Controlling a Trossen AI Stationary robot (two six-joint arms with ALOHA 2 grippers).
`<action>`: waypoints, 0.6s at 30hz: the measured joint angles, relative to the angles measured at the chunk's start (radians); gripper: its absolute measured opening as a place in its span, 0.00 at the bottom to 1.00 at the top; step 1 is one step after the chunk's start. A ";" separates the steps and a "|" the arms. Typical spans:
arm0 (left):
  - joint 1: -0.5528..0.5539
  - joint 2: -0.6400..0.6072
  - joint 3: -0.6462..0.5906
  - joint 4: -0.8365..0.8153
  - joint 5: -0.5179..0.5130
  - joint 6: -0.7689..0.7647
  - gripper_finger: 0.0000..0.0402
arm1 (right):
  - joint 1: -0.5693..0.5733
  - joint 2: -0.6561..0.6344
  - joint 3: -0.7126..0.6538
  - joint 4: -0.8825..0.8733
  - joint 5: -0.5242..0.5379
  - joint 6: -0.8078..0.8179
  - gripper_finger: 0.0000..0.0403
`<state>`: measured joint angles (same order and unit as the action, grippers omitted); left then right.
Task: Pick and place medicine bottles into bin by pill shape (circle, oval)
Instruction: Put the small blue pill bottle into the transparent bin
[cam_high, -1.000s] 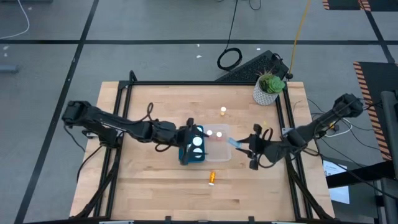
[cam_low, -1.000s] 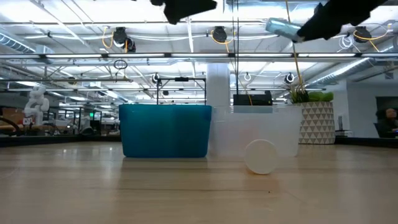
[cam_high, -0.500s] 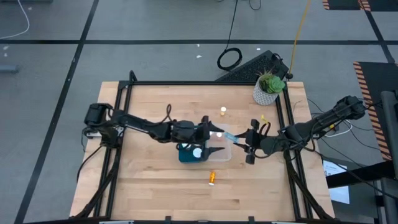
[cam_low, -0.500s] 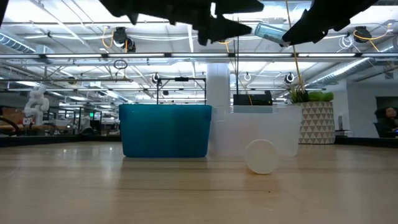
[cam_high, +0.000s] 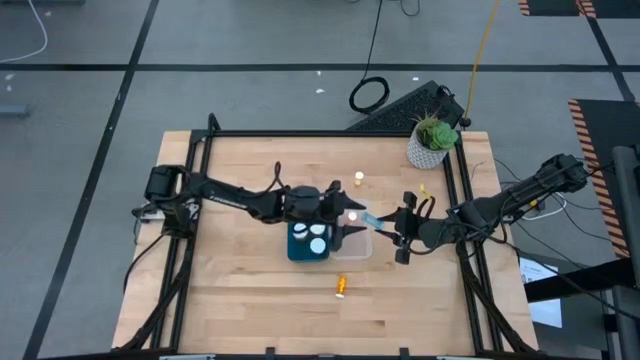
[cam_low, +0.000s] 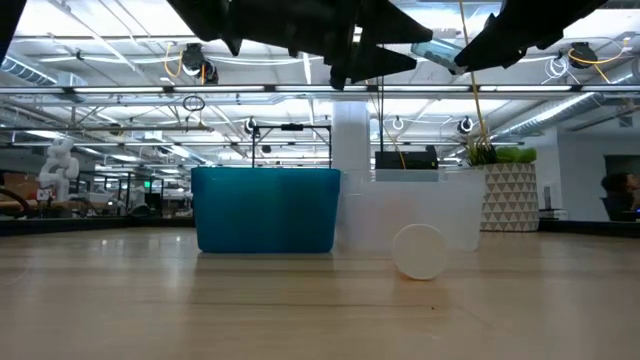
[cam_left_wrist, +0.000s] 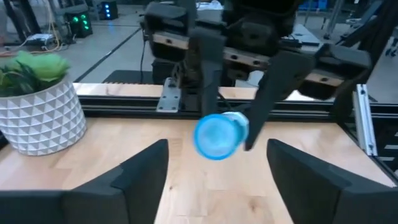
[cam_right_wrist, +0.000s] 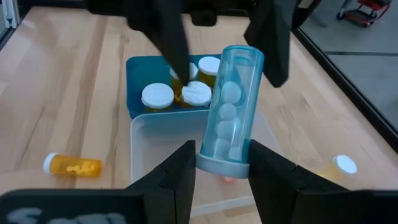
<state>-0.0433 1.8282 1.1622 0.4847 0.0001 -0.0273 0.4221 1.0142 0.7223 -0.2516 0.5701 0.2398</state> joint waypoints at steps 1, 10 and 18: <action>0.002 0.000 0.000 0.002 0.004 0.001 0.66 | 0.000 0.000 0.000 0.000 0.000 0.000 0.31; 0.005 0.000 0.000 0.045 0.054 0.012 0.64 | 0.000 0.035 0.000 0.020 0.000 -0.030 0.31; 0.021 0.000 -0.001 0.007 0.102 0.017 0.63 | 0.000 0.079 0.000 0.119 0.000 -0.136 0.31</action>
<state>-0.0225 1.8278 1.1614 0.4917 0.1017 -0.0099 0.4221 1.0935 0.7223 -0.1329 0.5703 0.1040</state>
